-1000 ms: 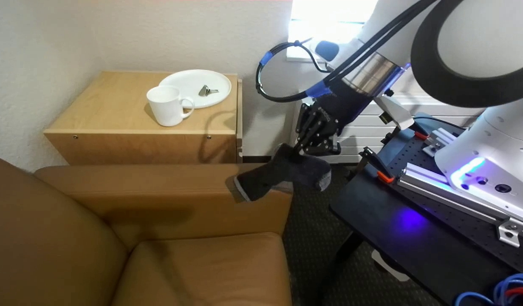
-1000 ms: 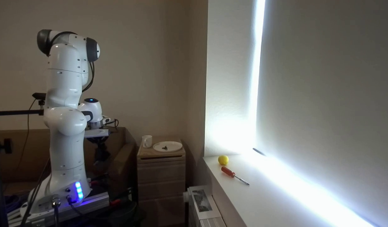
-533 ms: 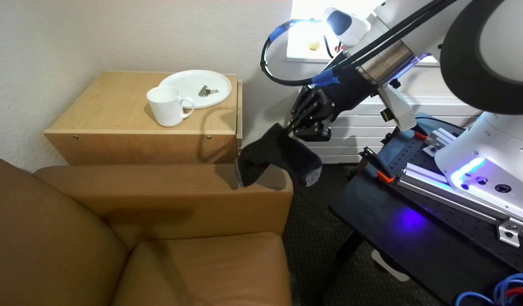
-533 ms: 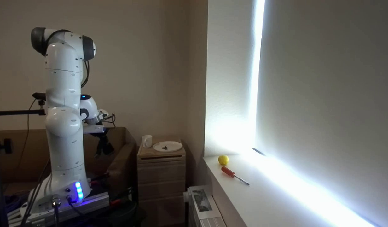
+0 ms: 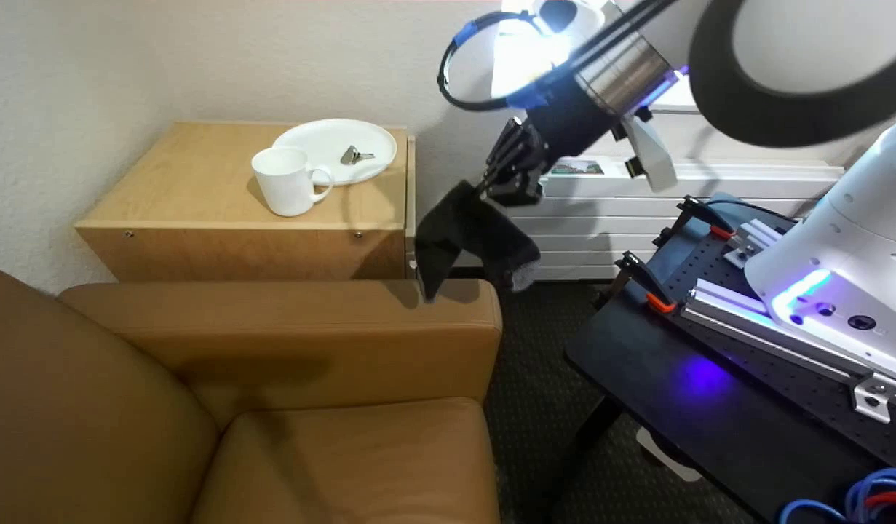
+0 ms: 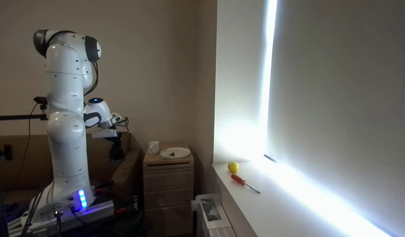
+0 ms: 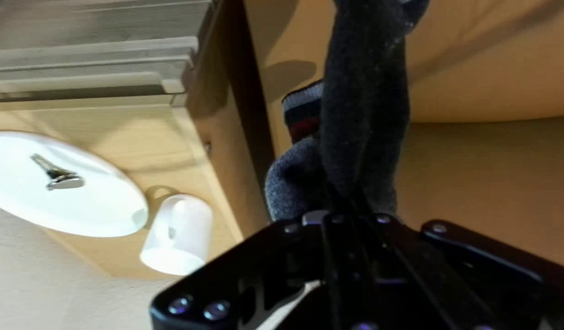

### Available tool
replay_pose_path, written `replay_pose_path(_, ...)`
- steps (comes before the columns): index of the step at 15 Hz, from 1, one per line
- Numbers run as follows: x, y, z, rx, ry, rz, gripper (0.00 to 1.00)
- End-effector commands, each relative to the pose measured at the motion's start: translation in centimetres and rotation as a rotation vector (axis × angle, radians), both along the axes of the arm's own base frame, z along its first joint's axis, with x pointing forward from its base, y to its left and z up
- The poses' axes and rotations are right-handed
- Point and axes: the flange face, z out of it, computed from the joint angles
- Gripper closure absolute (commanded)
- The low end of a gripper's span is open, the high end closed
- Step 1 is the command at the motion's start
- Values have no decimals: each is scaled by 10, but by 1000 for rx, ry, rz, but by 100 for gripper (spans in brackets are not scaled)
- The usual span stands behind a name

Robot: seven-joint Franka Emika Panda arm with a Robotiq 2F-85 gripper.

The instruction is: Put the sock on the windowsill on the armrest

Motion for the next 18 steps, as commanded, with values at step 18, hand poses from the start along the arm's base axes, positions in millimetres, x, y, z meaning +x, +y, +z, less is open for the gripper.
replay_pose_path(18, 171, 28, -94, -62, 512, 115, 99)
